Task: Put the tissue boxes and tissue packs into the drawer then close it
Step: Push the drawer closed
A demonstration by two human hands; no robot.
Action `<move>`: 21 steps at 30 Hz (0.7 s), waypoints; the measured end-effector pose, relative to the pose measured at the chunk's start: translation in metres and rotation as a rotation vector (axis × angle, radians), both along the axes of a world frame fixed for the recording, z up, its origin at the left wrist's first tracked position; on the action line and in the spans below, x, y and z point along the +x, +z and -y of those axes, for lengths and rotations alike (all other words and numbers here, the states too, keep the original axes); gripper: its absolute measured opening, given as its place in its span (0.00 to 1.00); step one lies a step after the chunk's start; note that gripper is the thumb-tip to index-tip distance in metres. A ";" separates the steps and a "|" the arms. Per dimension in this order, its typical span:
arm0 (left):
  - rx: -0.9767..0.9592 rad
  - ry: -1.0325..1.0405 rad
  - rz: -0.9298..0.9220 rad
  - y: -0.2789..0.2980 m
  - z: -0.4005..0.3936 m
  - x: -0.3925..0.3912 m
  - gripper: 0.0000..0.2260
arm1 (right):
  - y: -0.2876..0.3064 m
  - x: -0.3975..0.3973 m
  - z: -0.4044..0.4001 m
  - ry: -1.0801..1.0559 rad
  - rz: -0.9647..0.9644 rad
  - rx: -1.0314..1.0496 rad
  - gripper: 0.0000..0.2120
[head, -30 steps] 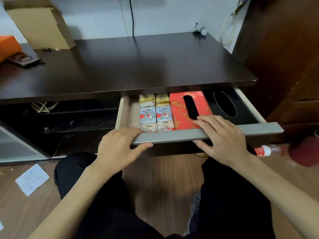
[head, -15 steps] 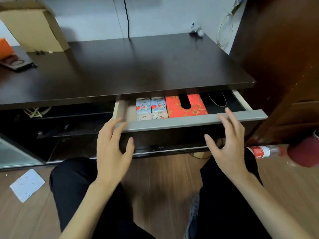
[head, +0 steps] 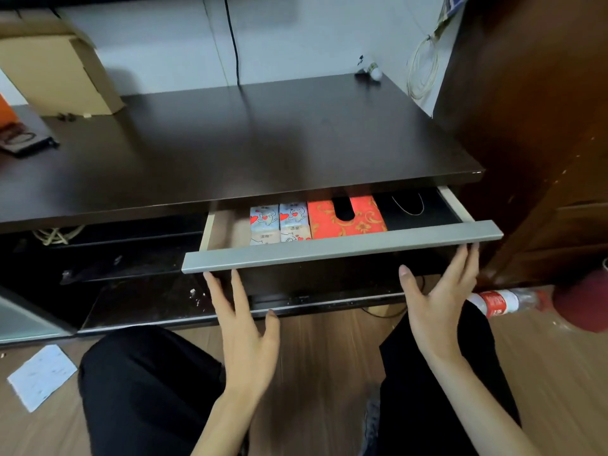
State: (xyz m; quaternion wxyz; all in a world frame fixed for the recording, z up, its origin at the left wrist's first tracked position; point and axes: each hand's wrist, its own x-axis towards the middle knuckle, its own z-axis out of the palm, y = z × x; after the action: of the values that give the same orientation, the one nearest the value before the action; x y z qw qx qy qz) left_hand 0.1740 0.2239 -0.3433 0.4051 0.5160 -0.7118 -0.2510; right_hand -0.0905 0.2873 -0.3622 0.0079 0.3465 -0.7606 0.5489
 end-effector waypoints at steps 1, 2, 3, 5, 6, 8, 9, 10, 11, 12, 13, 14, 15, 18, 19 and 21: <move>-0.007 0.000 0.010 -0.002 0.005 -0.003 0.42 | -0.001 -0.002 0.005 -0.003 -0.015 0.007 0.48; -0.015 -0.002 0.024 -0.003 0.012 -0.005 0.42 | 0.000 -0.005 0.010 -0.009 -0.029 0.018 0.48; -0.019 -0.001 0.041 -0.004 0.019 -0.007 0.43 | 0.000 -0.007 0.015 -0.015 -0.042 0.032 0.47; -0.018 0.006 0.068 -0.006 0.034 -0.011 0.42 | 0.002 -0.012 0.027 -0.020 -0.067 0.056 0.47; -0.020 0.010 0.080 -0.006 0.042 -0.013 0.42 | 0.002 -0.015 0.033 -0.015 -0.079 0.064 0.46; -0.041 0.025 0.102 -0.006 0.057 -0.016 0.42 | 0.003 -0.023 0.045 0.002 -0.095 0.088 0.45; -0.049 0.033 0.108 -0.006 0.066 -0.018 0.41 | 0.003 -0.026 0.051 0.015 -0.097 0.105 0.44; -0.048 0.042 0.111 -0.006 0.074 -0.020 0.41 | 0.004 -0.030 0.057 0.026 -0.100 0.122 0.43; -0.039 0.057 0.122 -0.006 0.081 -0.022 0.41 | 0.004 -0.034 0.062 0.031 -0.107 0.142 0.43; -0.031 0.066 0.135 -0.006 0.087 -0.025 0.41 | 0.004 -0.038 0.068 0.038 -0.112 0.158 0.42; -0.025 0.069 0.150 -0.005 0.094 -0.028 0.42 | 0.004 -0.041 0.074 0.047 -0.114 0.169 0.42; -0.020 0.060 0.158 -0.006 0.102 -0.031 0.42 | 0.004 -0.045 0.080 0.064 -0.112 0.173 0.42; -0.008 0.059 0.172 -0.004 0.110 -0.033 0.42 | 0.005 -0.048 0.086 0.078 -0.116 0.186 0.41; 0.024 0.052 0.215 -0.002 0.135 -0.041 0.39 | 0.006 -0.058 0.104 0.127 -0.131 0.242 0.41; 0.044 0.051 0.244 0.000 0.140 -0.044 0.38 | 0.008 -0.058 0.109 0.128 -0.142 0.274 0.41; 0.064 0.051 0.290 0.000 0.144 -0.046 0.38 | 0.007 -0.059 0.114 0.107 -0.175 0.321 0.43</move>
State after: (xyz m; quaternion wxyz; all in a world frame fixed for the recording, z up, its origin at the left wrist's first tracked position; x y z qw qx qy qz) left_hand 0.1279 0.0798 -0.3437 0.2876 0.5775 -0.7411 -0.1857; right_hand -0.1497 0.1730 -0.3550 -0.0105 0.4299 -0.8152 0.3879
